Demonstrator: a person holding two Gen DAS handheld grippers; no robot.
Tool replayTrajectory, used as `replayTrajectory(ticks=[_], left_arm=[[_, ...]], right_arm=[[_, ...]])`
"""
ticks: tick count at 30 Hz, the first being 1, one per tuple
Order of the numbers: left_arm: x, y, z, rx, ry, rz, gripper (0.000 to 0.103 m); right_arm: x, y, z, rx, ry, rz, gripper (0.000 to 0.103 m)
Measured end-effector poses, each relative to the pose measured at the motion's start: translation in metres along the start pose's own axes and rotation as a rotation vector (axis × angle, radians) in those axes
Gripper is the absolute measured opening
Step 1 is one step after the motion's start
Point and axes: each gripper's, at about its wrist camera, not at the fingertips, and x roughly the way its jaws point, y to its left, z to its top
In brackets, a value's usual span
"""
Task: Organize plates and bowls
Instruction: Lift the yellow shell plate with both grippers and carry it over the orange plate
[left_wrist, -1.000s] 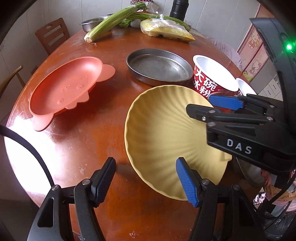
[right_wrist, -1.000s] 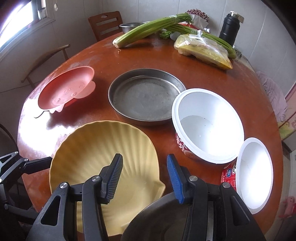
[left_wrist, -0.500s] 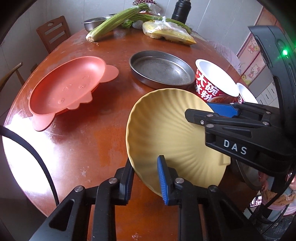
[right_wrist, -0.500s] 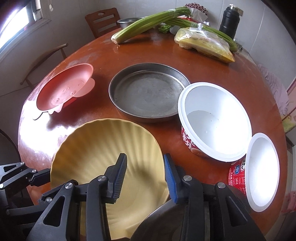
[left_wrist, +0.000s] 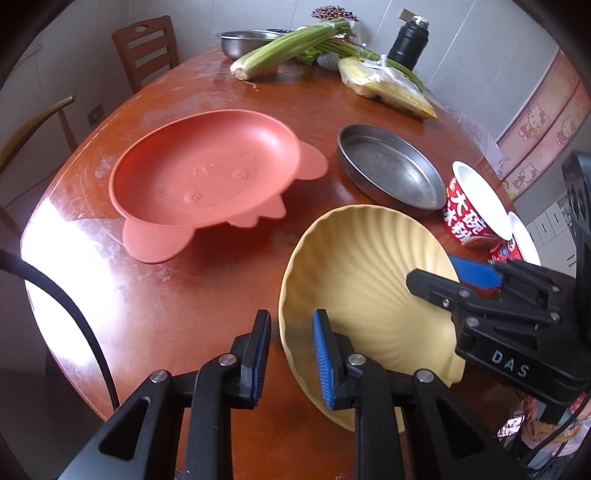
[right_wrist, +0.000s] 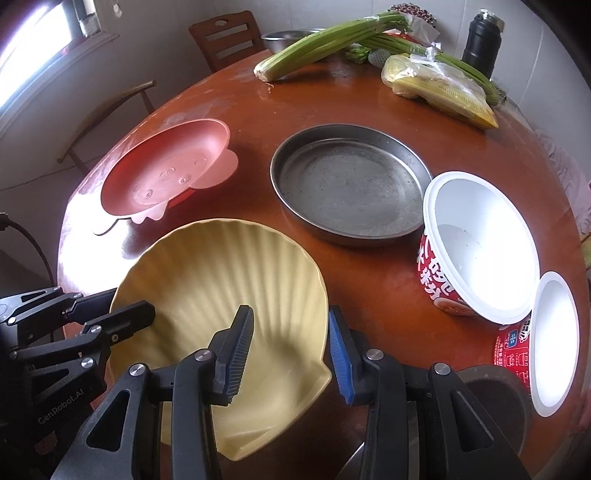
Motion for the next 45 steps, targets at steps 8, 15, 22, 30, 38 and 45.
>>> replayTrajectory(ticks=[8, 15, 22, 30, 38, 45], left_arm=[[0.000, 0.008, 0.002, -0.011, -0.015, -0.005, 0.024], [-0.005, 0.011, 0.004, -0.007, -0.017, -0.026, 0.024], [-0.026, 0.018, 0.011, 0.000, -0.065, -0.033, 0.024], [-0.040, 0.035, 0.022, -0.015, -0.095, -0.021, 0.024], [-0.056, 0.058, 0.040, -0.033, -0.135, -0.009, 0.024], [-0.061, 0.076, 0.062, -0.041, -0.152, 0.005, 0.024]], right_arm=[[0.003, 0.014, -0.008, 0.002, 0.016, 0.043, 0.042], [-0.006, 0.016, -0.012, 0.032, -0.008, 0.048, 0.041], [-0.025, 0.023, -0.005, 0.041, -0.052, 0.052, 0.041], [-0.038, 0.042, 0.013, 0.019, -0.104, 0.046, 0.041], [-0.038, 0.059, 0.039, 0.031, -0.132, 0.053, 0.041], [-0.033, 0.072, 0.063, 0.046, -0.146, 0.068, 0.041]])
